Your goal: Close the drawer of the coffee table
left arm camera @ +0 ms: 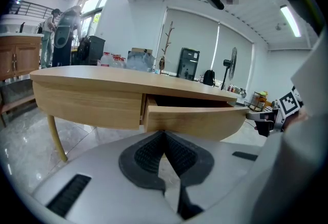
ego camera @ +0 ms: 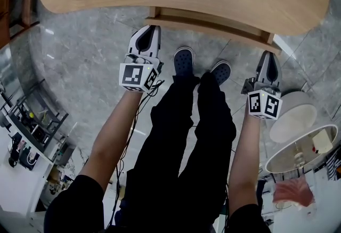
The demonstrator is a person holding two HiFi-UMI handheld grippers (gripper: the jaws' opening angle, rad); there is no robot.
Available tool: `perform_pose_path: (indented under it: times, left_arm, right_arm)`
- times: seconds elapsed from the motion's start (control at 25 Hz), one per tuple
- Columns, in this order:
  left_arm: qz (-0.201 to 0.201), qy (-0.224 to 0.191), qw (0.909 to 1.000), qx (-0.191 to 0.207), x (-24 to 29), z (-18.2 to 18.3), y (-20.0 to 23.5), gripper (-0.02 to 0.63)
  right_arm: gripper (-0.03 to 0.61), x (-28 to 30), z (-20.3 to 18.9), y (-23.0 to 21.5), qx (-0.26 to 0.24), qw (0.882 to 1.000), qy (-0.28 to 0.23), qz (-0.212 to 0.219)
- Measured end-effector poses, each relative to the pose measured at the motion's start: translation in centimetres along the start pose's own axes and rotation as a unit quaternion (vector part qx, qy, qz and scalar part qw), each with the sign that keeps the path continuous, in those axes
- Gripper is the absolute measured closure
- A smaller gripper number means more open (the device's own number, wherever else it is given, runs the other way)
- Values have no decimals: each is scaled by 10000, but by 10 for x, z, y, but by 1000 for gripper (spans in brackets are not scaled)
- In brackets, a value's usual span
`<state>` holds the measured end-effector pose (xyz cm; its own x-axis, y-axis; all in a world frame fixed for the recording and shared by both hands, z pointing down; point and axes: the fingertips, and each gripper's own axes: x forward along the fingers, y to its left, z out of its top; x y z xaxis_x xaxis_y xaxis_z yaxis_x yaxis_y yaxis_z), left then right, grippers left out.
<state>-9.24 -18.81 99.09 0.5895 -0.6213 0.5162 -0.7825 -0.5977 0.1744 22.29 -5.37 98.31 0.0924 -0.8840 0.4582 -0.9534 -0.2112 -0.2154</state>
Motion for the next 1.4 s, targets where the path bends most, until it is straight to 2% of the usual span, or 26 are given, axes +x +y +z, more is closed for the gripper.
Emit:
perform_pose_path:
  times: [0.68, 1.4]
  left_arm:
    - [58, -30, 10000, -57, 10, 6, 3, 589]
    - [61, -91, 9999, -89, 22, 15, 5, 589]
  right_arm:
    - [552, 12, 5, -3, -33, 9998, 28, 207]
    - [552, 24, 15, -7, 285, 9994, -54, 208]
